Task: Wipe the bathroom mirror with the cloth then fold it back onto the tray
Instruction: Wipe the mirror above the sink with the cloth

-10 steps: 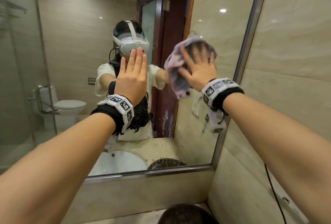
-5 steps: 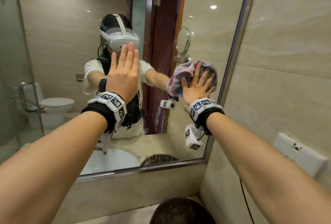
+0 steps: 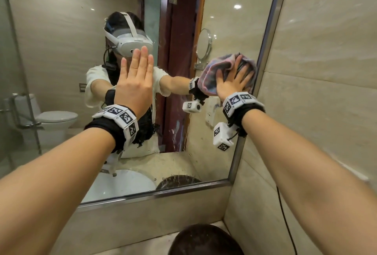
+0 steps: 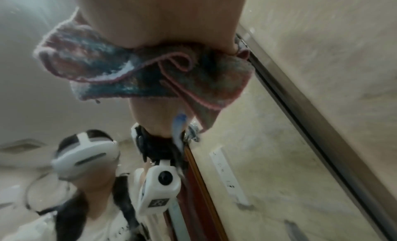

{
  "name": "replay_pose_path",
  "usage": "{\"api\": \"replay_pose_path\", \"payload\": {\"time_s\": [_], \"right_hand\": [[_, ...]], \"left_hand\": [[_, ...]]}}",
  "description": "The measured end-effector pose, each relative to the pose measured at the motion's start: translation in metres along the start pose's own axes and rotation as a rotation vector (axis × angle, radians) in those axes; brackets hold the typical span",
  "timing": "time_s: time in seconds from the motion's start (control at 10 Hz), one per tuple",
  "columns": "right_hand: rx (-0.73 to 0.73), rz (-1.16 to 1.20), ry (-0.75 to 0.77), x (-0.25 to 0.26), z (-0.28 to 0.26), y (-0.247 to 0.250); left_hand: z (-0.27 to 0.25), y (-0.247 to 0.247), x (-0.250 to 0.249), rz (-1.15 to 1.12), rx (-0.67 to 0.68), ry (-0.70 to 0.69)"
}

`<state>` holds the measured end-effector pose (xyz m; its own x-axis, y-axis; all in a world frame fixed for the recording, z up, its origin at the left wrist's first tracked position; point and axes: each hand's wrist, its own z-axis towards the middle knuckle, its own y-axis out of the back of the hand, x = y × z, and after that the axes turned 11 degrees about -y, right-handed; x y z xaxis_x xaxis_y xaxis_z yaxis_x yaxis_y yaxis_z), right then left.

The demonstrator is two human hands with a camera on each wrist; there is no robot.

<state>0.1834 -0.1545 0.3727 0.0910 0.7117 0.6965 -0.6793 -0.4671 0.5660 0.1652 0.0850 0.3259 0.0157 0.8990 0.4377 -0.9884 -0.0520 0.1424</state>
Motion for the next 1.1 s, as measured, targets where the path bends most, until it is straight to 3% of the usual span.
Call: {"api": "replay_pose_path", "payload": {"time_s": [0.3, 0.6, 0.7, 0.8, 1.0, 1.1], "right_hand": [[0.015, -0.073, -0.019, -0.060, -0.039, -0.050], [-0.181, -0.309, 0.150, -0.078, -0.053, -0.040], [-0.164, -0.271, 0.175, -0.079, -0.055, -0.042], [-0.069, -0.128, 0.180, -0.079, -0.058, -0.050], [-0.019, 0.202, 0.169, -0.068, -0.065, -0.055], [0.035, 0.072, 0.264, -0.056, -0.074, -0.055]], "left_hand": [[0.000, -0.004, 0.000, -0.081, 0.020, 0.000], [0.000, -0.004, 0.002, -0.141, 0.025, -0.002], [0.000, -0.005, 0.002, -0.132, 0.022, -0.004], [0.000, -0.003, 0.002, -0.140, 0.039, -0.005], [0.000, -0.003, 0.002, -0.141, 0.068, -0.002], [0.000, -0.002, 0.003, -0.147, 0.084, -0.004]]}}
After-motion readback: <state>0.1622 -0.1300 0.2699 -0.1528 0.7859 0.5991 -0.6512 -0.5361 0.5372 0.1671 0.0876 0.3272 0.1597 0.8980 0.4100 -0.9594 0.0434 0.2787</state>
